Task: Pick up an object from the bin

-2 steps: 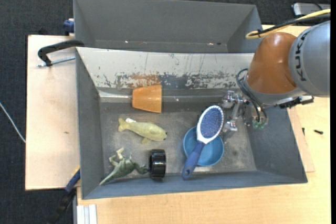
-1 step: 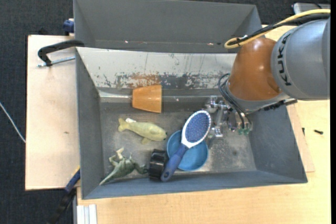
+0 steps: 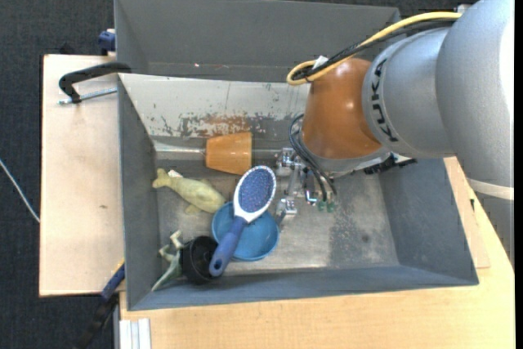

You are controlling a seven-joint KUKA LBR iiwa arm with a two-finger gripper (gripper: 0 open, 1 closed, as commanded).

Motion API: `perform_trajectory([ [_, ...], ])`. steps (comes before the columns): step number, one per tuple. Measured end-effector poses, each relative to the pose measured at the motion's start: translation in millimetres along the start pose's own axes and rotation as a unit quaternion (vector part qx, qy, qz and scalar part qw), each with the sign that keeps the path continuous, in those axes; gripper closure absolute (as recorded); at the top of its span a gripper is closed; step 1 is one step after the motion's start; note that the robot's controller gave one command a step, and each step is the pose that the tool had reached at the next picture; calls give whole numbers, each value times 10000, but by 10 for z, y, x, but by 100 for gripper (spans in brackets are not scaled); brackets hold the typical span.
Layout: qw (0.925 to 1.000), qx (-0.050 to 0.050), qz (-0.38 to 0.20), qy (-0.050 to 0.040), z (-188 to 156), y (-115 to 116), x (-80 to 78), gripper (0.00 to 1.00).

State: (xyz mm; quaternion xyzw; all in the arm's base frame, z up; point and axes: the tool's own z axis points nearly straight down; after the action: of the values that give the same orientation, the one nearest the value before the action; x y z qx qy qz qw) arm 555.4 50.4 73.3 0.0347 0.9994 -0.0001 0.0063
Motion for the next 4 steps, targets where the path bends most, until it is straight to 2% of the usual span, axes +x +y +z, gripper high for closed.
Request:
perform_trajectory([
  [1, 9995, -19, 316, 18, 9, 1115, -2, 0],
  [2, 9984, 33, 569, 24, 11, 1368, 49, 0],
  [3, 10000, 4, 16, 22, -507, 1701, 94, 0],
  [4, 9998, -13, -202, 25, -788, 1370, 189, 0],
])
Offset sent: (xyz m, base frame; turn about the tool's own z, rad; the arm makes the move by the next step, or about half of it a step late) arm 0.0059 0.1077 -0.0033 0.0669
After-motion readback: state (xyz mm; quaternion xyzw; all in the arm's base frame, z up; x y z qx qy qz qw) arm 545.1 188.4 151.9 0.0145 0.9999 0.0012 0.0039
